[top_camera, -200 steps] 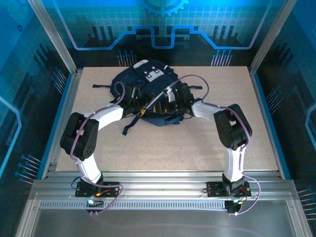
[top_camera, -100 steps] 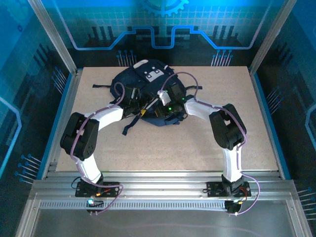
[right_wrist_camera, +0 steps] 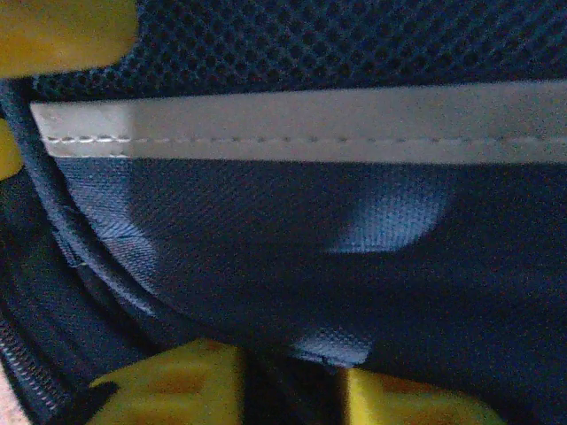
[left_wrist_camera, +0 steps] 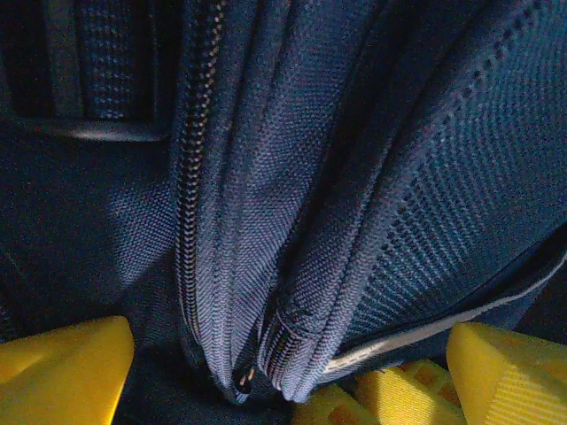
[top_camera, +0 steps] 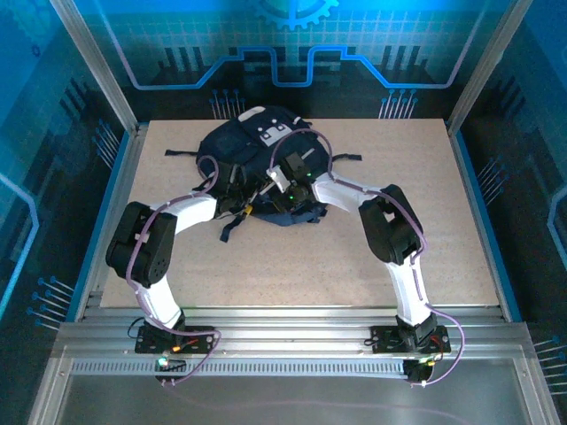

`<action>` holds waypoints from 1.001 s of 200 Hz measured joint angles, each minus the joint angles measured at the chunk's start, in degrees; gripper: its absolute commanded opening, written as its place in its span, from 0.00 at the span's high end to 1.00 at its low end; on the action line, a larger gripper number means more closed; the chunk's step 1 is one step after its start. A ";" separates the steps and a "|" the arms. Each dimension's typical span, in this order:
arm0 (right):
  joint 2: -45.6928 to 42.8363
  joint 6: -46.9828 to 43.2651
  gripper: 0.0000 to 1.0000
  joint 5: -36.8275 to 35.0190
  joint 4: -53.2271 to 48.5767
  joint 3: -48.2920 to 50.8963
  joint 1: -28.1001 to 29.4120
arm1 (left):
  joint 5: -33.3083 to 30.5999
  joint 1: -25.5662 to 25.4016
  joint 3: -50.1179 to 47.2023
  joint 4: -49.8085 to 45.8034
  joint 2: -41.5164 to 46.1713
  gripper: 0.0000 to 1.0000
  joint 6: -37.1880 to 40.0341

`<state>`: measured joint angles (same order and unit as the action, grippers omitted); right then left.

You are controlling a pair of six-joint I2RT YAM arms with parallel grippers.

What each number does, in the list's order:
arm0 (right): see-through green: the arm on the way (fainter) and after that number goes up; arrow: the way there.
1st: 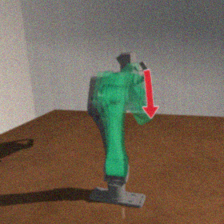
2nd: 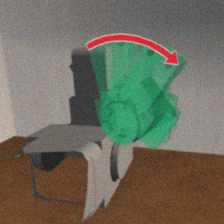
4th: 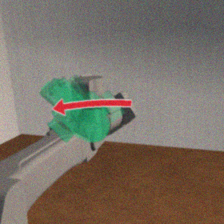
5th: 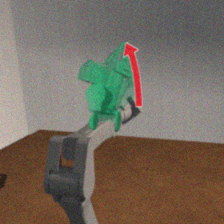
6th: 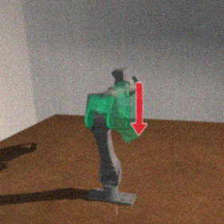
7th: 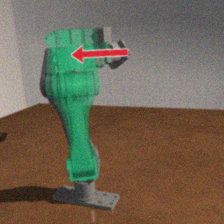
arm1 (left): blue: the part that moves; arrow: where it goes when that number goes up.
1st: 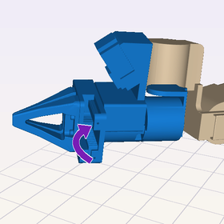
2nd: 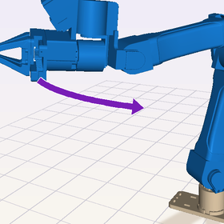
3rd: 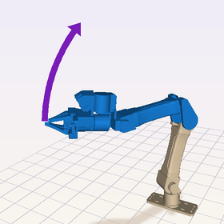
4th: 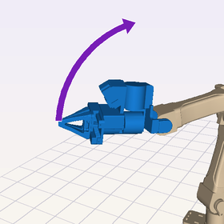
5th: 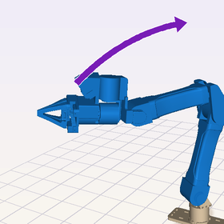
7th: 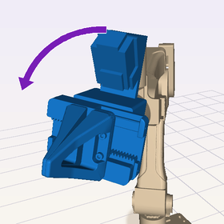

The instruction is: Pack books, pencil case, and school supplies into a backpack

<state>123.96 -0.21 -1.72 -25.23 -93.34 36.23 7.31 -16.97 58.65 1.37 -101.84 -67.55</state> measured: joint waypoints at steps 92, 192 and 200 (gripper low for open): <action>-1.42 7.48 1.00 22.32 -3.96 -2.64 -3.98 | 1.55 1.55 -0.33 0.44 2.56 0.07 0.17; -2.45 19.52 1.00 36.85 1.38 -2.69 -6.40 | 2.56 1.97 -0.15 1.09 3.08 0.64 0.50; -2.45 19.65 1.00 36.70 1.38 -2.67 -6.40 | 2.58 1.99 -0.13 1.31 2.97 0.73 0.94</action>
<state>121.51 19.44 34.98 -23.86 -96.01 29.82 9.89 -14.98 58.52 2.68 -98.87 -66.61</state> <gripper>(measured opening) 0.065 0.393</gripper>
